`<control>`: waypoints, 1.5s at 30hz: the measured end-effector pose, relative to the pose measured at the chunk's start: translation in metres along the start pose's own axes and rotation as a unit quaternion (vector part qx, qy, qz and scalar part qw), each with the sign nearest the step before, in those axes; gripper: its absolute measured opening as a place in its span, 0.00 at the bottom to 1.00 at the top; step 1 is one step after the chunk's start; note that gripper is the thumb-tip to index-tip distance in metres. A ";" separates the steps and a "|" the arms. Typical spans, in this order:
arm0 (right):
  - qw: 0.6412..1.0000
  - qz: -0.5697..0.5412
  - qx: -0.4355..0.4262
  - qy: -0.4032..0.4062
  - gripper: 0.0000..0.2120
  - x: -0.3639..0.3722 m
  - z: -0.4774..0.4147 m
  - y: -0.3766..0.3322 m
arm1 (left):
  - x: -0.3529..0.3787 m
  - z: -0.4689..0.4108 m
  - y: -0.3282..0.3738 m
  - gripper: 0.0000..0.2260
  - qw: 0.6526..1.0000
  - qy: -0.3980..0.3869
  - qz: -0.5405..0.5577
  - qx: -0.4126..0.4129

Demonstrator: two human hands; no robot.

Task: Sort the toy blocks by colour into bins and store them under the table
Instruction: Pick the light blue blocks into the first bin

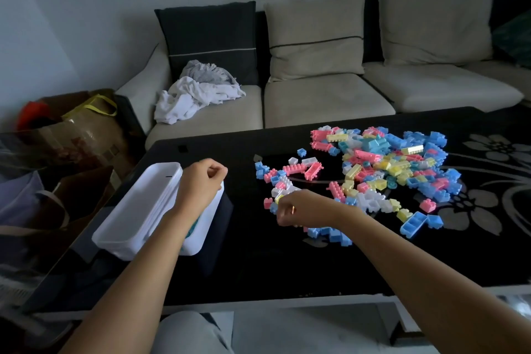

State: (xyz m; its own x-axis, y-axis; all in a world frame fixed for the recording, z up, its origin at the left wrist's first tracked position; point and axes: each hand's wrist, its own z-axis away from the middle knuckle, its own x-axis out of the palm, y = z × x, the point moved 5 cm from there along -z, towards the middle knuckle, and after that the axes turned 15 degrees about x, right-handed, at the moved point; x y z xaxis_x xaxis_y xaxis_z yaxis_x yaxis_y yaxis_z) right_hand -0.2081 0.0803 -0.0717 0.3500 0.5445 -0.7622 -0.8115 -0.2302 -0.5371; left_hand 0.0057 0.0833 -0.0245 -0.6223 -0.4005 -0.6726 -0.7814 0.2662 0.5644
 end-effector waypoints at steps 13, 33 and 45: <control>0.906 -0.054 0.175 0.382 0.13 -0.100 0.077 0.164 | 0.177 -0.012 0.152 0.08 0.962 -0.178 0.139 0.152; 0.917 0.024 0.170 0.360 0.13 -0.099 0.066 0.213 | 0.290 -0.044 0.180 0.04 0.938 -0.207 -0.133 0.243; 0.926 0.087 0.179 0.321 0.17 -0.089 0.039 0.213 | 0.312 -0.078 0.193 0.10 0.893 -0.313 -0.074 0.314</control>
State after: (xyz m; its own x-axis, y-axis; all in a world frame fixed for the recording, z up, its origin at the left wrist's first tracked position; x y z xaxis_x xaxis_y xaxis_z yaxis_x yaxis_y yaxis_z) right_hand -0.4303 0.0144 -0.1038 0.3122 -0.0930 -0.9455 -0.9447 0.0749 -0.3193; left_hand -0.3356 -0.0587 -0.0882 -0.2605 0.0444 -0.9645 -0.6079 0.7685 0.1996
